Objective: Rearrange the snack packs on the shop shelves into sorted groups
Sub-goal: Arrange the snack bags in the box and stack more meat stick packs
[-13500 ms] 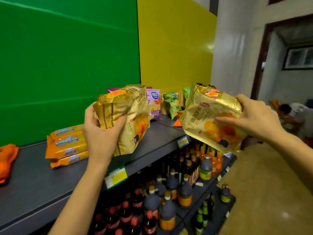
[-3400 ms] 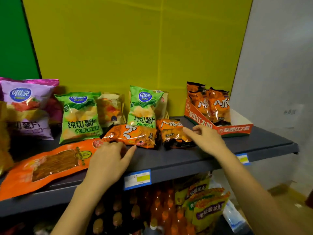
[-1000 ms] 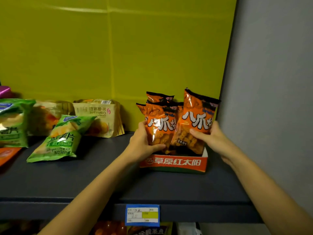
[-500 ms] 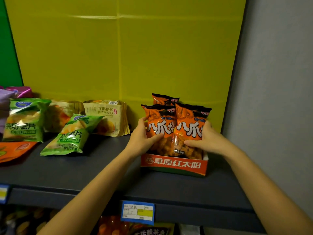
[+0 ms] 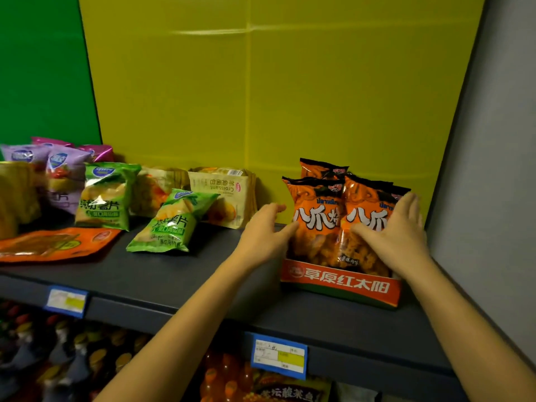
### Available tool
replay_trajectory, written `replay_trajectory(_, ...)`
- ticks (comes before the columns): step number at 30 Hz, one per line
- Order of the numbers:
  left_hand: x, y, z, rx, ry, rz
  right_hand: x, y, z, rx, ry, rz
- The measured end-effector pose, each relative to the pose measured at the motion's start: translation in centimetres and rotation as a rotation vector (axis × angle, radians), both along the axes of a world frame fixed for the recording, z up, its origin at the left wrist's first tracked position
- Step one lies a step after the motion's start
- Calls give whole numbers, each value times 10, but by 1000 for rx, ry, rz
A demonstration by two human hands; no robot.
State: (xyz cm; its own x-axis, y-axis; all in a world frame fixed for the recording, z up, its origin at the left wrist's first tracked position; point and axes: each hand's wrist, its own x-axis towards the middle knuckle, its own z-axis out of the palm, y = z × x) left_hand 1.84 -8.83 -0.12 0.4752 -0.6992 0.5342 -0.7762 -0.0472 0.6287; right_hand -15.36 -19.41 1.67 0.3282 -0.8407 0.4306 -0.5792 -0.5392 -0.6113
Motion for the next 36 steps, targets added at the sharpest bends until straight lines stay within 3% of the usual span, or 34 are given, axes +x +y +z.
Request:
replay_trajectory(8, 75, 91, 9, -231, 18, 190, 50, 56, 20, -365, -148, 157)
replay_trajectory(13, 159, 154, 4, -202, 74, 363, 116, 91, 15, -351, -115, 293)
replay_trajectory(22, 292, 269, -26, 67, -23, 657, 248, 161, -5, -230, 0, 447)
replay_trajectory(27, 345, 309, -51, 404, -70, 583, 312, 204, -21, -156, 96, 528)
replay_trajectory(32, 349, 321, -51, 593, -186, 609, 355, 237, -34, 13, 473, 525)
replay_trajectory(36, 345, 323, -46, 591, -362, 614, 373, 245, -41, 12, 565, 452)
